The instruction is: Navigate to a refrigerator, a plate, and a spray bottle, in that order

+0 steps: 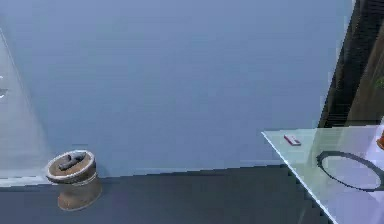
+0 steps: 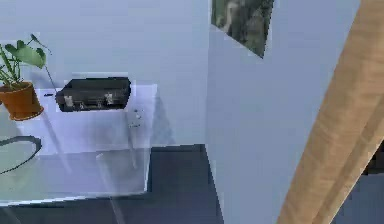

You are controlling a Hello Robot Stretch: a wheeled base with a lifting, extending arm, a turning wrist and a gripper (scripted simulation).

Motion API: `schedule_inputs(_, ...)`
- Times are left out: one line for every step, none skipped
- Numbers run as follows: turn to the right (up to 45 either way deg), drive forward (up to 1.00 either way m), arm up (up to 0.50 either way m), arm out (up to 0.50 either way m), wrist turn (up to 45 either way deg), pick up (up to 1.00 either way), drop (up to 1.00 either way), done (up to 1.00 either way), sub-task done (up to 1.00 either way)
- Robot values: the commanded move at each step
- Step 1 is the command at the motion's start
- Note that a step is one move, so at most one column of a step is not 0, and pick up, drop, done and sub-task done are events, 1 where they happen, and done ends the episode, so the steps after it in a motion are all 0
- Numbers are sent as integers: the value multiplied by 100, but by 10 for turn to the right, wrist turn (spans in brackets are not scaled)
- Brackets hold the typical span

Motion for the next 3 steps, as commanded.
schedule_inputs(-450,0,0,0,0,0,0,0,0)
schedule_inputs(-450,0,0,0,0,0,0,0,0)
schedule_inputs(-300,0,0,0,0,0,0,0,0)
